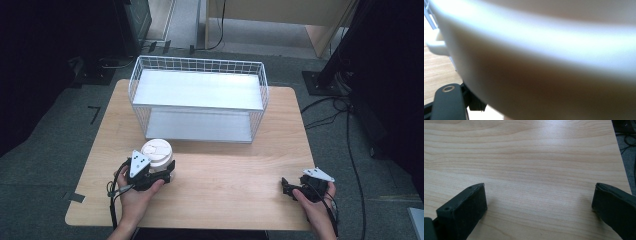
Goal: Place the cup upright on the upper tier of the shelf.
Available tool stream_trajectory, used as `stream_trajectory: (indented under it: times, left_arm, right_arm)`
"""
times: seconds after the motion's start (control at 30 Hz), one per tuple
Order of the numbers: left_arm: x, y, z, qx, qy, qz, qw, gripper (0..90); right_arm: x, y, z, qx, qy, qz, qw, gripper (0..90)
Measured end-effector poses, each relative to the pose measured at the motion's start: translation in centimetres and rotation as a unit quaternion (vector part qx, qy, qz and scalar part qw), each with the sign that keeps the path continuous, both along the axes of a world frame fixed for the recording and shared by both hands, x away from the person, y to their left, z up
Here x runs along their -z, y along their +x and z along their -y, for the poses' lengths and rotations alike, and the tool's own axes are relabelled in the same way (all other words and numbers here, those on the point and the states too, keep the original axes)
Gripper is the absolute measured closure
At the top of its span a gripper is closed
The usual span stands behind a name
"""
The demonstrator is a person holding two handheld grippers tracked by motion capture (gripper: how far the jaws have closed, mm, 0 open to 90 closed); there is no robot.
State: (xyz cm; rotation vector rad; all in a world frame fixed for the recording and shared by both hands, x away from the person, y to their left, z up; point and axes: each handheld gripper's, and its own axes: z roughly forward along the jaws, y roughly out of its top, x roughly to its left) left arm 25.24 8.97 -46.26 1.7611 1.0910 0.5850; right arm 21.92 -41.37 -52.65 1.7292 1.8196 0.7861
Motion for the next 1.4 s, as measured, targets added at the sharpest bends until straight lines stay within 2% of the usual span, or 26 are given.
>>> stream_trajectory:
  times: [0.2,0.33,0.43,0.47,0.5,0.53,0.63,0.77,0.87,1.2,1.27,1.4]
  left_arm:
    - [-0.2,0.3,-0.4,0.006,-0.002,0.000,1.0000,15.5]
    - [-0.6,0.4,-0.4,0.000,0.009,0.022,0.9997,15.6]
    - [-1.3,0.4,0.0,-0.004,0.018,0.048,0.9987,15.7]
    - [-1.3,0.4,0.0,-0.004,0.018,0.048,0.9987,15.7]
    - [-1.9,0.4,0.4,-0.008,0.019,0.070,0.9974,15.7]
    - [-2.2,0.4,0.5,-0.008,0.014,0.080,0.9967,15.7]
    - [-3.1,0.3,0.9,-0.004,0.015,0.094,0.9955,15.8]
    - [-4.3,0.4,1.5,-0.009,0.026,0.124,0.9919,15.8]
    - [-5.1,0.6,1.8,-0.015,0.027,0.134,0.9905,15.9]
    - [-9.2,2.2,2.4,-0.034,0.000,0.169,0.9851,15.9]
    - [-10.1,2.6,2.7,-0.042,0.000,0.180,0.9829,15.9]
    - [-11.5,3.6,3.1,-0.045,-0.006,0.186,0.9814,15.9]
  right_arm:
    - [0.0,0.0,0.0,0.000,0.000,0.000,1.0000,0.0]
    - [0.0,0.0,0.0,0.000,0.000,0.000,1.0000,0.0]
    - [0.0,0.0,0.0,0.000,0.000,0.000,1.0000,0.0]
    - [0.0,0.0,0.0,0.000,0.000,0.000,1.0000,0.0]
    - [0.0,0.0,0.0,0.000,0.000,0.000,1.0000,0.0]
    - [0.0,0.0,0.0,0.000,0.000,0.000,1.0000,0.0]
    - [0.0,0.0,0.0,0.000,-0.001,0.001,1.0000,0.0]
    - [0.0,0.0,0.0,0.000,-0.001,0.000,1.0000,0.0]
    - [0.0,0.0,0.0,0.000,0.000,0.000,1.0000,0.0]
    - [0.0,0.2,-0.2,-0.009,0.000,0.000,1.0000,0.0]
    - [0.0,0.2,-0.2,-0.010,0.000,0.000,1.0000,0.0]
    - [0.0,0.2,-0.2,-0.009,0.000,0.000,1.0000,0.0]
